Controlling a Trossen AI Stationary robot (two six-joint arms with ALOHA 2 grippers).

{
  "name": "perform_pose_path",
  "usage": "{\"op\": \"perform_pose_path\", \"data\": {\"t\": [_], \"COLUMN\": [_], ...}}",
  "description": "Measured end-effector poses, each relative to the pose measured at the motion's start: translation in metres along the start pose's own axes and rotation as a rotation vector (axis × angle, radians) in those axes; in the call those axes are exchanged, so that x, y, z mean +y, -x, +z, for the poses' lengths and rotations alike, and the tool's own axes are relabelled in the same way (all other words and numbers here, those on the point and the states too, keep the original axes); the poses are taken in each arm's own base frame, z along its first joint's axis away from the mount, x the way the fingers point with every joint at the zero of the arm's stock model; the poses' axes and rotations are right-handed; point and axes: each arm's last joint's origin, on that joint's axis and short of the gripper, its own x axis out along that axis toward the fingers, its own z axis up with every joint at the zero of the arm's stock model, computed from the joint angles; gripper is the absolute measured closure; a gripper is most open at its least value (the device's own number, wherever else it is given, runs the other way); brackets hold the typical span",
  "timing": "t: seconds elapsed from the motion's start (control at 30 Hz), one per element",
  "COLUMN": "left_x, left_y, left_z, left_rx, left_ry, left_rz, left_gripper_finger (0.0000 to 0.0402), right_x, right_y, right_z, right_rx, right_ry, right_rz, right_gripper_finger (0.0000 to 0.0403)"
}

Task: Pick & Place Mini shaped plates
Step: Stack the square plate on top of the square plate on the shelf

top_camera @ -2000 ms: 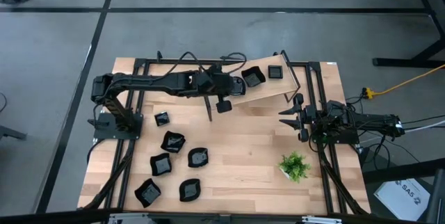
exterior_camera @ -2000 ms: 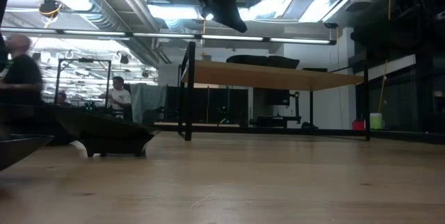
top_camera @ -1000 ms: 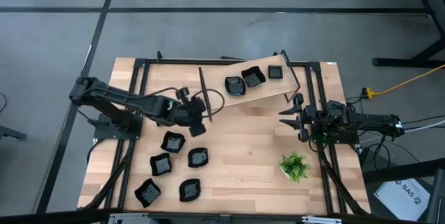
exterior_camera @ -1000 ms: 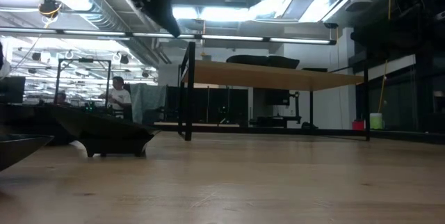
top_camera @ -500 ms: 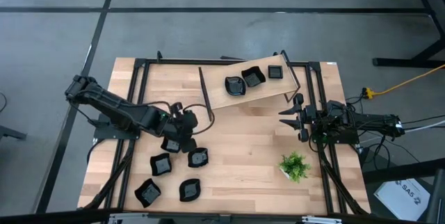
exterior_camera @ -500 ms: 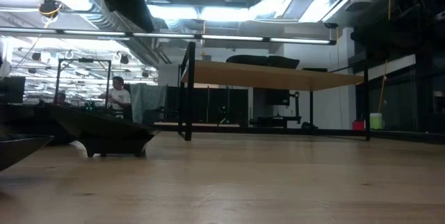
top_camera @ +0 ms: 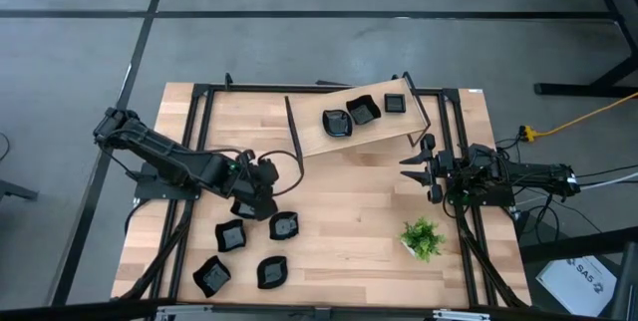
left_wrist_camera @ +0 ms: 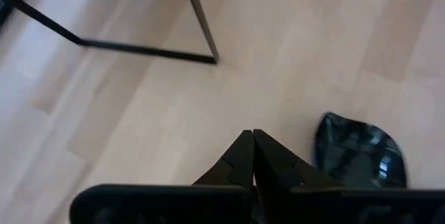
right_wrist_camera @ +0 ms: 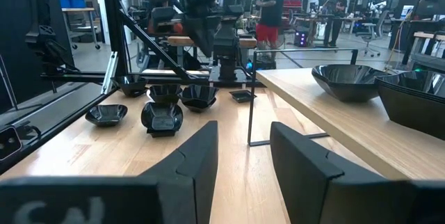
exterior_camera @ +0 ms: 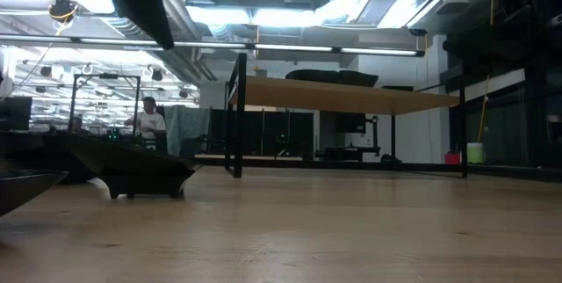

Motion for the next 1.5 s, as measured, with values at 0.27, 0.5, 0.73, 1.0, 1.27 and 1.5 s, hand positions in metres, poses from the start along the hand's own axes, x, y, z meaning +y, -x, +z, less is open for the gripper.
{"op": "perform_pose_path", "data": {"t": [0.27, 0.5, 0.73, 1.0, 1.27, 1.5], "left_x": [-0.004, -0.008, -0.008, 0.014, 0.038, 0.057], "left_y": [0.001, 0.003, 0.007, 0.014, -0.006, -0.042], "left_z": [-0.003, -0.007, -0.018, -0.037, -0.048, -0.072], "left_rx": [0.069, 0.108, 0.179, 0.32, 0.438, 0.602], "left_ry": [0.066, 0.131, 0.173, 0.256, 0.263, 0.157], "left_rz": [-0.079, -0.119, -0.079, 0.199, 0.322, 0.295], "left_gripper_finger": [0.04, 0.0397, 0.0396, 0.0396, 0.0365, 0.031], "right_x": [0.0, 0.0, 0.0, 0.0, 0.0, 0.0], "right_y": [0.0, 0.0, 0.0, 0.0, 0.0, 0.0], "right_z": [0.0, 0.0, 0.0, 0.0, 0.0, 0.0], "right_rx": [0.0, 0.0, 0.0, 0.0, 0.0, 0.0], "right_ry": [0.0, 0.0, 0.0, 0.0, 0.0, 0.0], "right_rz": [0.0, 0.0, 0.0, 0.0, 0.0, 0.0], "right_gripper_finger": [0.0271, 0.0271, 0.0271, 0.0271, 0.0271, 0.0271]}}
